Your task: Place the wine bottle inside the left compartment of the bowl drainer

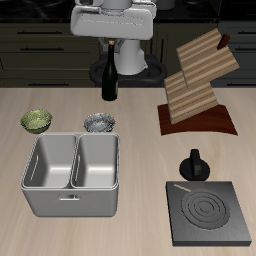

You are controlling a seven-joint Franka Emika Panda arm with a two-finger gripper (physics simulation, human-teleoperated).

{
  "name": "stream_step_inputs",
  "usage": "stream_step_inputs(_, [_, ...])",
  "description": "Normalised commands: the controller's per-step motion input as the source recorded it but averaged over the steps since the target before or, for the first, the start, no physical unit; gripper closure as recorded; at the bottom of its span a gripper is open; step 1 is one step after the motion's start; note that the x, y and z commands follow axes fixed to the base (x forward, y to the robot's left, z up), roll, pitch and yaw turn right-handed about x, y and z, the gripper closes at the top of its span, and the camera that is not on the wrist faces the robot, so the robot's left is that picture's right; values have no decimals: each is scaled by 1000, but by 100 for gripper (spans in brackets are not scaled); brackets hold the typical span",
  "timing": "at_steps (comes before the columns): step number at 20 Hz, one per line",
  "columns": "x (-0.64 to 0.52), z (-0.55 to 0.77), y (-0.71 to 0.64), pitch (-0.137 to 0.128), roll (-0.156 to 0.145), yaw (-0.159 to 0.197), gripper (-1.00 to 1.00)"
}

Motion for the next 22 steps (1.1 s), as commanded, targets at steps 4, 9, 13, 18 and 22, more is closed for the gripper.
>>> stream_step_inputs(4, [373,170,-265,8,-48,-20,100])
stream_step_inputs(9, [317,94,-153,8,-30,-9,100])
stream_step_inputs(13, [306,44,-114,12,-12,-11,100])
stream_step_inputs(18, [226,27,10,0,10,0,100])
stream_step_inputs(22, [332,-107,33,24,9,7,100])
